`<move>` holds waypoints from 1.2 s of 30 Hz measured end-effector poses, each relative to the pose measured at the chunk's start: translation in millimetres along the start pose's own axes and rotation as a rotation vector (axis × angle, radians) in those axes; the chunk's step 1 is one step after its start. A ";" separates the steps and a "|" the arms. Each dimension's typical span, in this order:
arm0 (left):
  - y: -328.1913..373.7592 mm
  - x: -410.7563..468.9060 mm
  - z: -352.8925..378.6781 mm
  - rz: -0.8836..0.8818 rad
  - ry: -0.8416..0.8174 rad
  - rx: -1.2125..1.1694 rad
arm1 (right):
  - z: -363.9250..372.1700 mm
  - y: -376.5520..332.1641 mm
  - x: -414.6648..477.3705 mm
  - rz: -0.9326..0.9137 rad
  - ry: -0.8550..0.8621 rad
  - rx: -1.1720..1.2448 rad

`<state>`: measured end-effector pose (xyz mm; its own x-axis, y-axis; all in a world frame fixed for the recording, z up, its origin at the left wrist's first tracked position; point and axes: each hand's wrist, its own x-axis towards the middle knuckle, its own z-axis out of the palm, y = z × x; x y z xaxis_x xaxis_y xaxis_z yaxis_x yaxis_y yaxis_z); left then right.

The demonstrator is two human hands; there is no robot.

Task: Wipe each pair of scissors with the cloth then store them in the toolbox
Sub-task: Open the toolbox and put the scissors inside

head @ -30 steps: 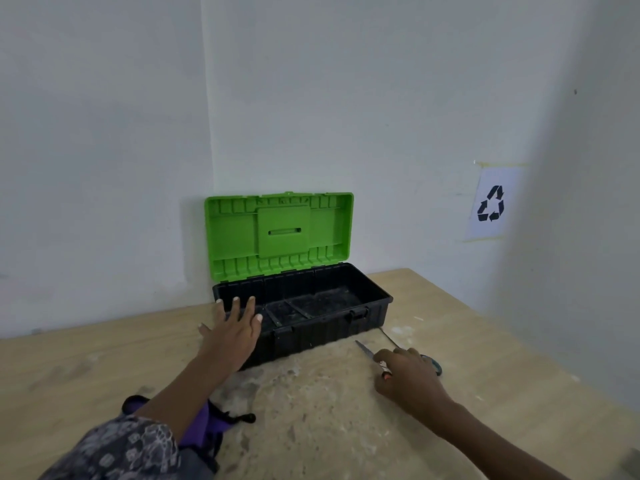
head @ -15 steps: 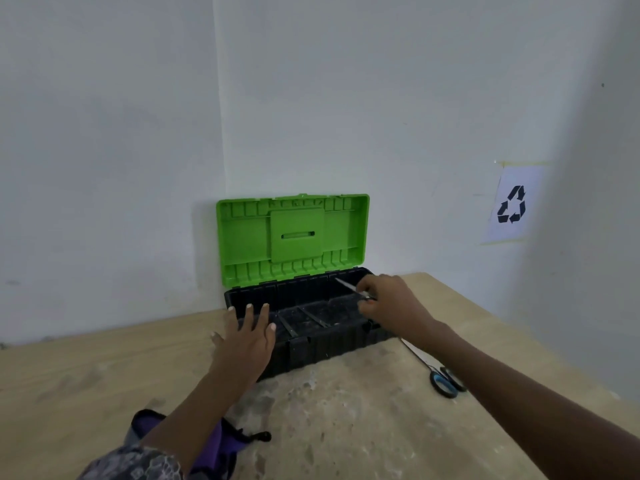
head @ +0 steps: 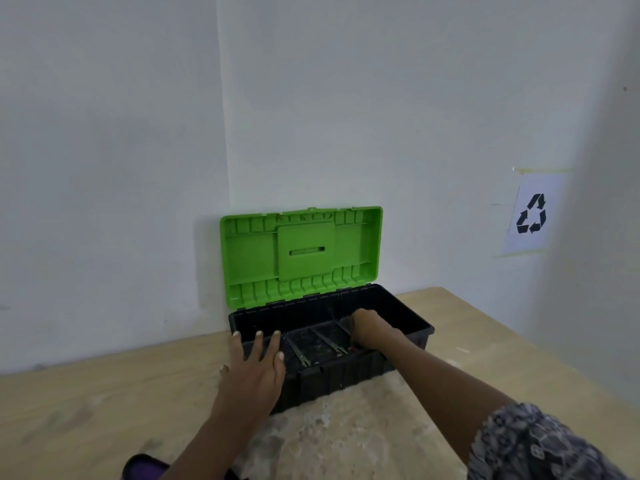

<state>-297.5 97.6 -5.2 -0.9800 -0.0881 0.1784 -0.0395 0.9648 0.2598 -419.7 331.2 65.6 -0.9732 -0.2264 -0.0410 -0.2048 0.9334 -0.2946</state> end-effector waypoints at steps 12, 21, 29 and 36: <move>15.7 -26.1 -32.2 0.248 0.078 0.473 | -35.9 54.7 -88.7 -0.139 0.524 0.202; 22.8 -31.1 -35.6 0.162 0.077 0.528 | -6.0 124.9 -163.8 0.183 0.096 -0.181; 30.4 -38.4 -50.3 0.277 -0.016 0.818 | 19.3 138.9 -189.3 0.152 0.194 -0.069; 23.1 -33.1 -43.5 0.177 -0.030 0.602 | -13.6 125.5 -192.7 0.132 0.587 0.154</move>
<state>-257.5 112.1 36.2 -0.9864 0.0847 0.1407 0.0300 0.9353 -0.3525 -259.3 495.8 49.5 -0.8934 0.1202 0.4329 -0.1038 0.8823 -0.4591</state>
